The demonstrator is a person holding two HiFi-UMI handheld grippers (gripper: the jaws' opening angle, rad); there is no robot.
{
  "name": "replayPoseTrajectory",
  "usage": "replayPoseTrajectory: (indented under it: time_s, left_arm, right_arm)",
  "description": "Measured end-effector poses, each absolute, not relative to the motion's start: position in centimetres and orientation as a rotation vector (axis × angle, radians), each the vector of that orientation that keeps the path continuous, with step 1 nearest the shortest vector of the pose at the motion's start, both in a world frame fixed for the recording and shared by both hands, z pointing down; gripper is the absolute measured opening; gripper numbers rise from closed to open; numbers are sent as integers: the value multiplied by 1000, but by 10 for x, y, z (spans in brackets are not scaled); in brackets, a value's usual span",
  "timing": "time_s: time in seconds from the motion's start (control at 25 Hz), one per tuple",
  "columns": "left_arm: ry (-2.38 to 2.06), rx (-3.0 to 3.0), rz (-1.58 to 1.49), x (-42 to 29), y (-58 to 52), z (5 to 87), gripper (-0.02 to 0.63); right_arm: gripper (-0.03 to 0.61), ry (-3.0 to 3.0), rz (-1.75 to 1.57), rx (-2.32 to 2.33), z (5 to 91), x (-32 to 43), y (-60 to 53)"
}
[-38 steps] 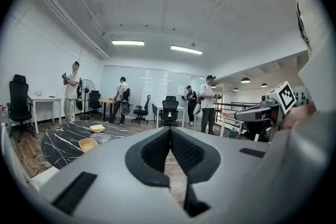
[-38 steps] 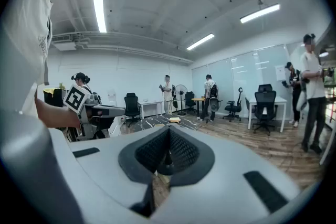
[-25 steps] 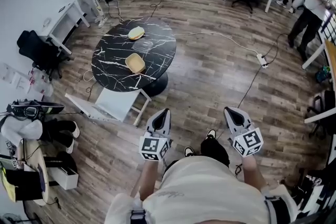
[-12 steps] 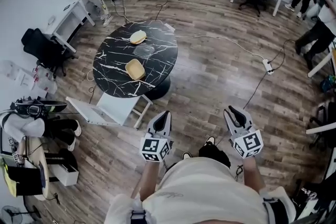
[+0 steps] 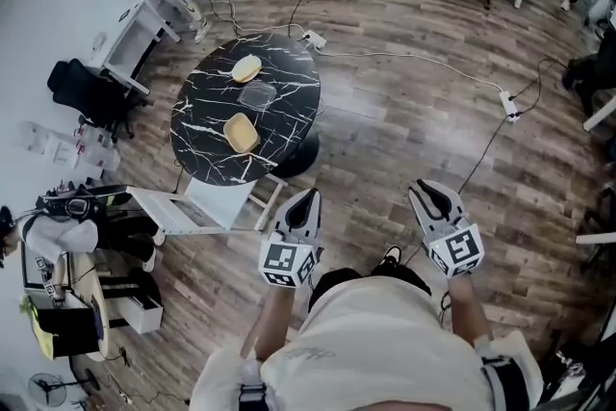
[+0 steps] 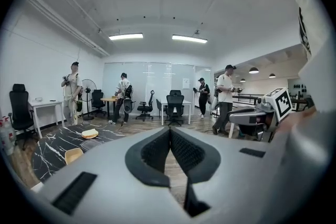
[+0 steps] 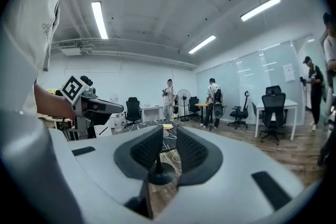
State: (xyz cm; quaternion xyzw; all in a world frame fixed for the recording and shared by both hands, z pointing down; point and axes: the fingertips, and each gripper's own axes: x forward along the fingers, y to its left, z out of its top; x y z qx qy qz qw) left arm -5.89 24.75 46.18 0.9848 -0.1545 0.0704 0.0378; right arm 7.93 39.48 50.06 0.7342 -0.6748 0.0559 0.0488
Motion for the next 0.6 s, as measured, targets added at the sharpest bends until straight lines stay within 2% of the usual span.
replayPoseTrajectory:
  time_s: [0.6]
  left_arm:
    - [-559,2951,309,-15,224,499,17]
  right_arm:
    - [75,-2189,283,2057,528,111,350]
